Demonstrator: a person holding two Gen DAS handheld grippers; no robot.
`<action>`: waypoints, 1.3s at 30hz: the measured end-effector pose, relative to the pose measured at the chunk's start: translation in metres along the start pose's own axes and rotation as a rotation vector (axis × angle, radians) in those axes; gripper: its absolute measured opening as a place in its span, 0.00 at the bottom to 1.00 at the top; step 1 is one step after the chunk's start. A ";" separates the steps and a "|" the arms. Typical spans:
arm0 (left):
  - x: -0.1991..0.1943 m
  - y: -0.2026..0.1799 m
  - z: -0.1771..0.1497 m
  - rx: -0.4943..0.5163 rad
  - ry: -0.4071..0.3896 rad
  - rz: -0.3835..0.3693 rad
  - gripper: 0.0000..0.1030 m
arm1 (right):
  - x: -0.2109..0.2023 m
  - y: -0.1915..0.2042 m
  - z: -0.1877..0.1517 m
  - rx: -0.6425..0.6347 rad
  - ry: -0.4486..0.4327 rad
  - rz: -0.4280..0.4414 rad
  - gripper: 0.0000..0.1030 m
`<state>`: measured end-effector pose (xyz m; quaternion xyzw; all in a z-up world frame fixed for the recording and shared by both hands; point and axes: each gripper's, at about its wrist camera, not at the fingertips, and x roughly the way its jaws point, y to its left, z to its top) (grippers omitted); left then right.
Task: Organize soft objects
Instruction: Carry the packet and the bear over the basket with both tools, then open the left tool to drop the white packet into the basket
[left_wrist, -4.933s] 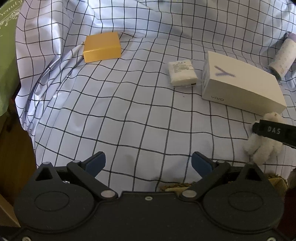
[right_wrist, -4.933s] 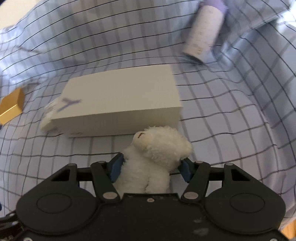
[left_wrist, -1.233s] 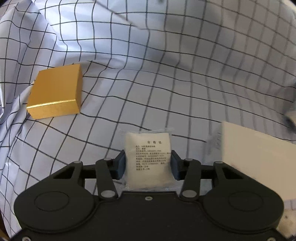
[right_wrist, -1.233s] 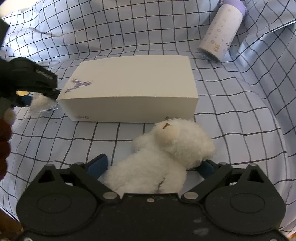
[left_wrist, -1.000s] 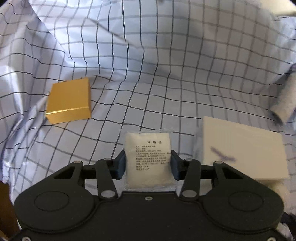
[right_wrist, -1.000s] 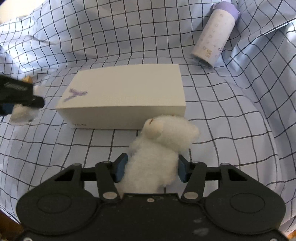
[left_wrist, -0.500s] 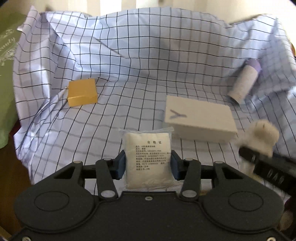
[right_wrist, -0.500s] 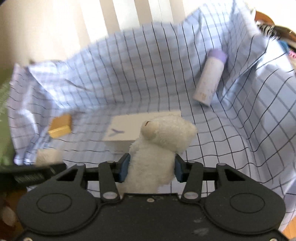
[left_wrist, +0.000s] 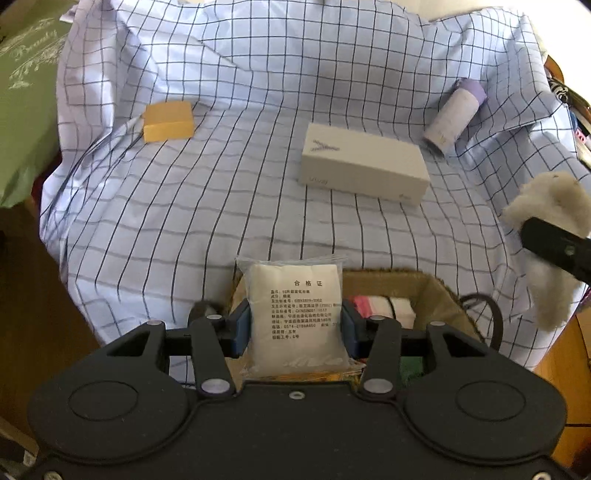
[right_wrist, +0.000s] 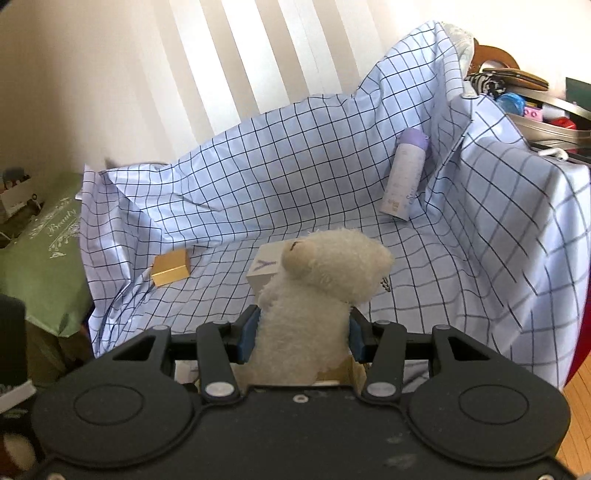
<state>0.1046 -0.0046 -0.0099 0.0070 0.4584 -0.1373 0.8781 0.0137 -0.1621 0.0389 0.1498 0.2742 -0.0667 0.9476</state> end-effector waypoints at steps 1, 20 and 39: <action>-0.001 0.000 -0.003 -0.002 0.000 0.006 0.46 | -0.002 0.000 -0.002 -0.001 -0.002 0.004 0.47; 0.003 0.004 -0.033 -0.043 0.051 0.030 0.47 | -0.035 -0.007 -0.040 -0.007 0.039 0.010 0.48; -0.023 -0.004 -0.042 -0.030 -0.047 0.095 0.60 | -0.029 -0.006 -0.036 -0.013 0.068 0.002 0.49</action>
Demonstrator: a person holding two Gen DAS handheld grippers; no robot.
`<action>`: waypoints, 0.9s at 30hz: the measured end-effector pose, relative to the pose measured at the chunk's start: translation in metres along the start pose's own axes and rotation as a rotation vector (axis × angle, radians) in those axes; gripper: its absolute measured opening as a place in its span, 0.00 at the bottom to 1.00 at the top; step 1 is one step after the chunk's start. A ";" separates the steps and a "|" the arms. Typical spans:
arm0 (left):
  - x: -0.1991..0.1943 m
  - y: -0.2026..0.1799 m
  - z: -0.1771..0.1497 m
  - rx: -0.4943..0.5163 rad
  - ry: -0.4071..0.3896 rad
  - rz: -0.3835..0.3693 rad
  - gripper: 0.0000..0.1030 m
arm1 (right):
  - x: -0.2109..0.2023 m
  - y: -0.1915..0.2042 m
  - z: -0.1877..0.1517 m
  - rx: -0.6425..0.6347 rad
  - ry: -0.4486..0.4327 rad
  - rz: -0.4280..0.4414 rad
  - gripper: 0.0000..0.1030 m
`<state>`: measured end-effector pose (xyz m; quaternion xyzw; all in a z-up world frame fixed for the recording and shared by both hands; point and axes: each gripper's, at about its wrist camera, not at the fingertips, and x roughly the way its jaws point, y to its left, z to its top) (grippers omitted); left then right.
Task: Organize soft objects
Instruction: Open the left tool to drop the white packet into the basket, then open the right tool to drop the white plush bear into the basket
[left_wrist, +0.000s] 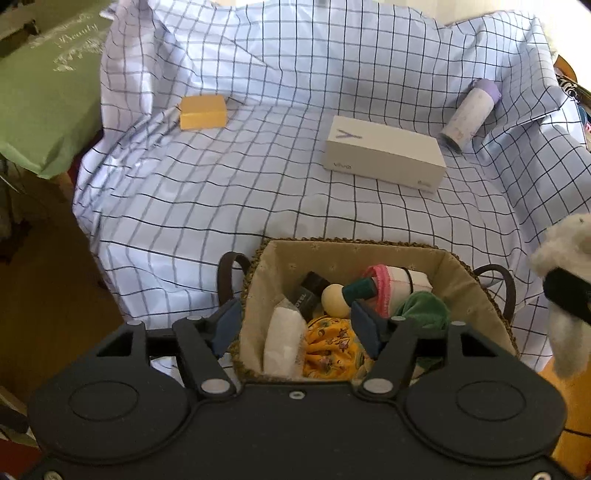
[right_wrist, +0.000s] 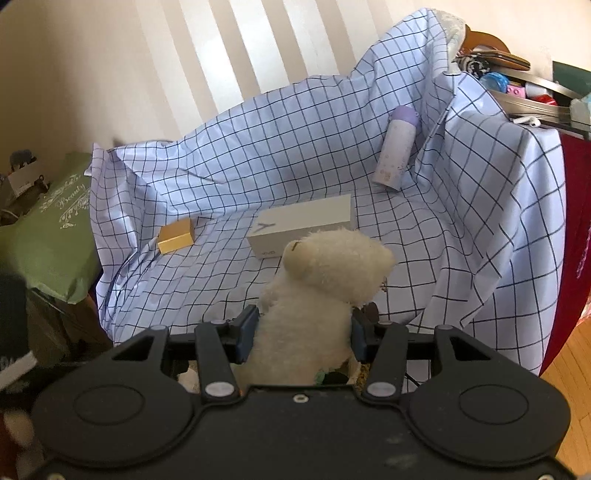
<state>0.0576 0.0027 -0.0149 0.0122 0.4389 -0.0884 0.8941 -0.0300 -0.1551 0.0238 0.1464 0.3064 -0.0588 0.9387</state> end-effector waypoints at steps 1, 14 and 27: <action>-0.003 0.000 -0.002 0.005 -0.012 0.012 0.60 | 0.001 0.001 0.001 -0.003 0.002 0.002 0.49; -0.019 0.016 -0.027 -0.028 -0.050 0.098 0.65 | 0.027 0.030 0.015 -0.067 0.082 0.064 0.50; -0.017 0.023 -0.030 -0.043 -0.037 0.096 0.65 | 0.034 0.060 0.017 -0.152 0.092 0.125 0.56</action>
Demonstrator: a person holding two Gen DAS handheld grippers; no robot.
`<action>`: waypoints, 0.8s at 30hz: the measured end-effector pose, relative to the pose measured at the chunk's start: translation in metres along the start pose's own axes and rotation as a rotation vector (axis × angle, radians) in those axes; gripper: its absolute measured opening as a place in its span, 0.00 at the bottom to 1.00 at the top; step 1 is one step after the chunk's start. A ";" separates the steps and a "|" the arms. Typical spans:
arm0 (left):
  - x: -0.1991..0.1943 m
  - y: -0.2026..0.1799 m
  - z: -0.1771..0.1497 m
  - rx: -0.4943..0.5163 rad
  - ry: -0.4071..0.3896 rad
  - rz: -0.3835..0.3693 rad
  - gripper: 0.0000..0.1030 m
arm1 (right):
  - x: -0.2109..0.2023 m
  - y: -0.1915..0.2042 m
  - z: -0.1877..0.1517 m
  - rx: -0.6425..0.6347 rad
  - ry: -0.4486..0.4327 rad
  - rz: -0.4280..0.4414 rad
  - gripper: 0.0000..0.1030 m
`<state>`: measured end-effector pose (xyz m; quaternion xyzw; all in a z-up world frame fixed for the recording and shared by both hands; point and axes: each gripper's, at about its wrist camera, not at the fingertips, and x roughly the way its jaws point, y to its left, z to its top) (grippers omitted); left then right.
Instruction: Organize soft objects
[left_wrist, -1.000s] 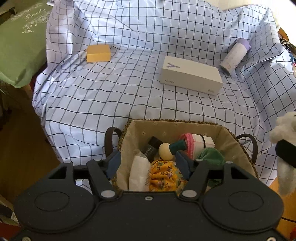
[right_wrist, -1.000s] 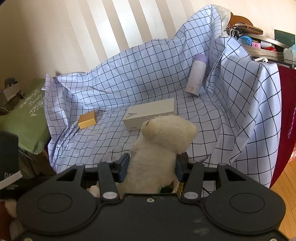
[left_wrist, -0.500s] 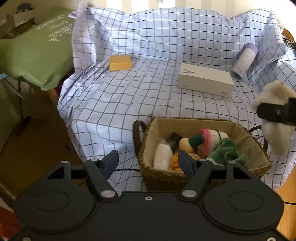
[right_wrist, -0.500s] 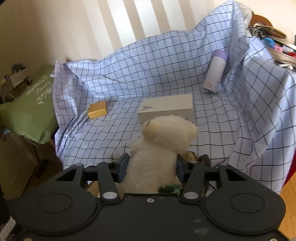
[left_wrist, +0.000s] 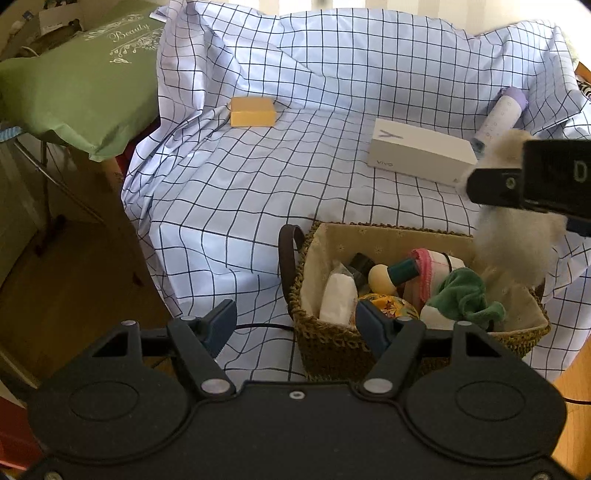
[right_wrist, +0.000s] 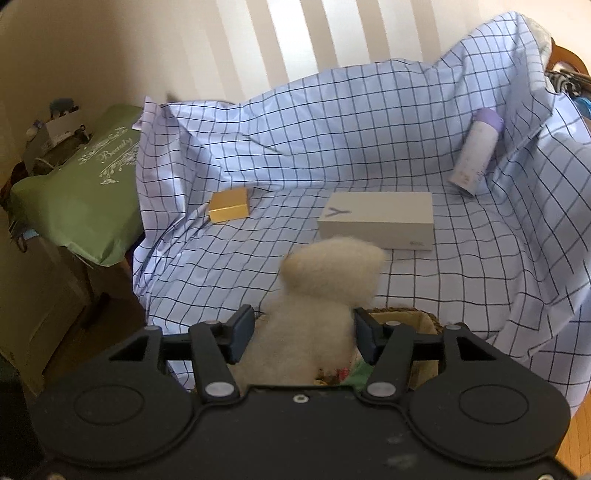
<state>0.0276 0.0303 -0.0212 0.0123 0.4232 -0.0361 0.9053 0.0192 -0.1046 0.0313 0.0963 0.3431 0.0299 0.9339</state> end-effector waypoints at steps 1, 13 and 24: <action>0.000 0.000 0.000 0.000 0.000 0.001 0.65 | -0.001 0.000 0.000 -0.003 -0.002 0.003 0.56; 0.001 0.000 -0.001 -0.004 0.001 0.004 0.66 | -0.007 -0.009 -0.004 0.004 -0.008 -0.032 0.59; 0.000 -0.003 -0.001 0.008 0.000 0.004 0.67 | -0.011 -0.039 -0.023 0.037 0.030 -0.172 0.63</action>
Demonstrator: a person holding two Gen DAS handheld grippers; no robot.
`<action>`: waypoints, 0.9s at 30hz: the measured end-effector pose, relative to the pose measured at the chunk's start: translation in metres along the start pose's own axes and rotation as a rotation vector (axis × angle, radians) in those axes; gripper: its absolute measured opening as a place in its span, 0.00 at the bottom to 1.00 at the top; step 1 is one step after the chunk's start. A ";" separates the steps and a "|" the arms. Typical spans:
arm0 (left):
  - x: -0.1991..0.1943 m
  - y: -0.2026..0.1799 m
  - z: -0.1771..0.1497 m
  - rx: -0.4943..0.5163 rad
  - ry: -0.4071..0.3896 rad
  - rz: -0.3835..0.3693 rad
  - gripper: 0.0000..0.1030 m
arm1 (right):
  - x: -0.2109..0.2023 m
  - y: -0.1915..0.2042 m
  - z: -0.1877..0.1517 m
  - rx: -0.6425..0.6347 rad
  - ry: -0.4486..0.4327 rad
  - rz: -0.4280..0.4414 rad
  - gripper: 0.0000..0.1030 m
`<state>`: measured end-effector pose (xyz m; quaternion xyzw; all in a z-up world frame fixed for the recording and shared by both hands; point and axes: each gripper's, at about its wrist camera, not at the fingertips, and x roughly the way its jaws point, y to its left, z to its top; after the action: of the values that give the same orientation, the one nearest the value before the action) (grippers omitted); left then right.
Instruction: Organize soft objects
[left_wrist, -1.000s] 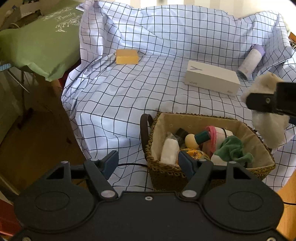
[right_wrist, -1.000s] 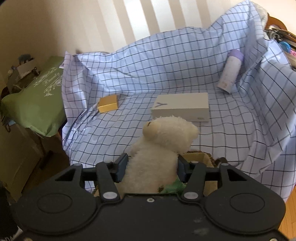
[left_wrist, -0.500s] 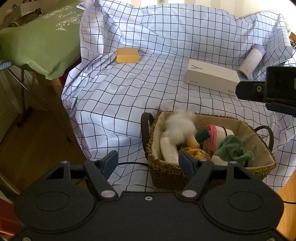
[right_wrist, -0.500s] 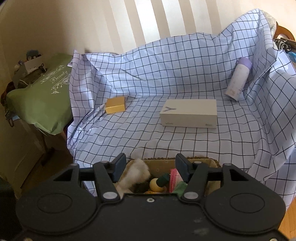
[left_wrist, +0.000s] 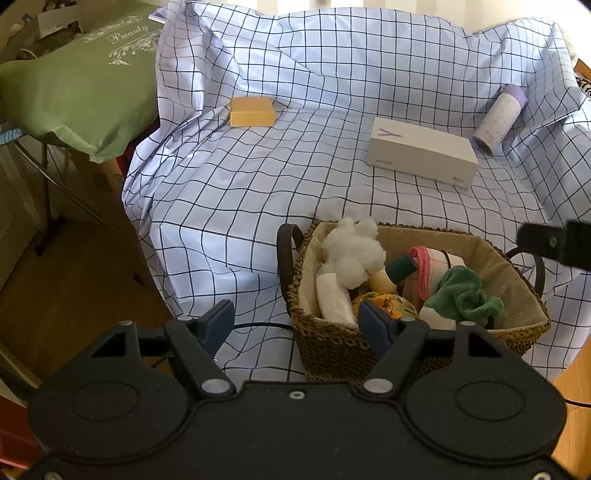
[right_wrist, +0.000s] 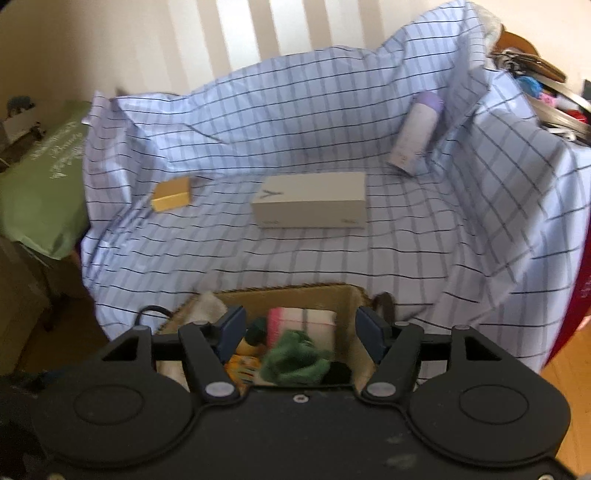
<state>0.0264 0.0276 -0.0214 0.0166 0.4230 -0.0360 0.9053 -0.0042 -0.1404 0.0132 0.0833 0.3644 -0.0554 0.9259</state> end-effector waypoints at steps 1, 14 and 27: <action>0.000 -0.001 0.000 0.001 0.000 -0.001 0.67 | -0.001 -0.002 -0.002 -0.004 -0.001 -0.011 0.63; -0.003 -0.004 -0.002 0.016 -0.001 0.000 0.69 | -0.006 -0.014 -0.026 -0.030 0.018 -0.096 0.66; -0.008 -0.010 -0.004 0.044 -0.013 -0.002 0.76 | -0.011 -0.014 -0.031 -0.009 0.020 -0.117 0.67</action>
<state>0.0176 0.0185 -0.0178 0.0357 0.4162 -0.0461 0.9074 -0.0346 -0.1480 -0.0032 0.0581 0.3780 -0.1071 0.9178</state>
